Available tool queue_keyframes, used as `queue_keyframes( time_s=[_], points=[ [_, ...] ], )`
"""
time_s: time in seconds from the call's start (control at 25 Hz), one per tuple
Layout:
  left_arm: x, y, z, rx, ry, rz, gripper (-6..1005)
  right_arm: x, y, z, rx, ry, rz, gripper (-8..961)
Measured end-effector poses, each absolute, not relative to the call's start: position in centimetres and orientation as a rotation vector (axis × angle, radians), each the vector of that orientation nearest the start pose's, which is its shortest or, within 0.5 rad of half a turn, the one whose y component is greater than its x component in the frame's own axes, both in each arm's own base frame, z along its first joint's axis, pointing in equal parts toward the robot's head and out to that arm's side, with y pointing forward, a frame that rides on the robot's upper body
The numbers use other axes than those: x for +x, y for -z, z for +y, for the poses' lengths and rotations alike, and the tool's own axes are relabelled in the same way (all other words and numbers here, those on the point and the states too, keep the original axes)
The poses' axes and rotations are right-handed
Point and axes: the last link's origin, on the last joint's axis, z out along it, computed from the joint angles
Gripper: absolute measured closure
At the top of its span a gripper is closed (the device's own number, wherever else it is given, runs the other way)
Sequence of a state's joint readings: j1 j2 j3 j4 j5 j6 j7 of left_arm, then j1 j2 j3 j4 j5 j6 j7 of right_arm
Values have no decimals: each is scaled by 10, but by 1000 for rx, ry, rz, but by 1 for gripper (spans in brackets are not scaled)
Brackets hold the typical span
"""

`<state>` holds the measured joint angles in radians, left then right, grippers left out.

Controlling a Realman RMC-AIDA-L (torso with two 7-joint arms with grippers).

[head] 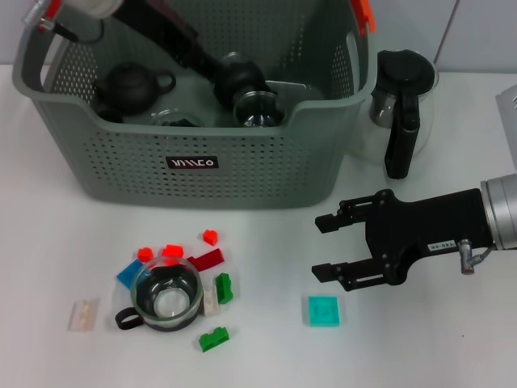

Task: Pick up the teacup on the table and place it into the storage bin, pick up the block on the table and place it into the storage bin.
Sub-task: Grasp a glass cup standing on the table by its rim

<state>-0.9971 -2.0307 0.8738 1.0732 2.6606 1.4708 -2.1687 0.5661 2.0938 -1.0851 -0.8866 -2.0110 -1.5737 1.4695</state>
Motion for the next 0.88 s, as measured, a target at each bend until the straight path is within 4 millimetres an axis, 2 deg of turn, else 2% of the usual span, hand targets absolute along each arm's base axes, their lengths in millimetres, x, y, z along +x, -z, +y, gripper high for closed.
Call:
queue_keyframes(
  time_s=[0.16,0.2,0.36,0.68,0.88],
  points=[
    [-108,-82,432,-2655,-53,-532,242,203,27,331,-3067,-395,229,222],
    [-105,-88,418,-2703,-16,-504,224,203,27,331,-3066,-396,230,222],
    [-106,-91,402,-2760,-27,-483,153,204,25,332,-3061,-397,242,220],
    [-108,-79,361,-2915,-164,-419,167,206,21,333,-3050,-391,261,221],
    [-117,-59,336,-2934,-391,-354,170,206,20,334,-3046,-389,263,222]
  ],
)
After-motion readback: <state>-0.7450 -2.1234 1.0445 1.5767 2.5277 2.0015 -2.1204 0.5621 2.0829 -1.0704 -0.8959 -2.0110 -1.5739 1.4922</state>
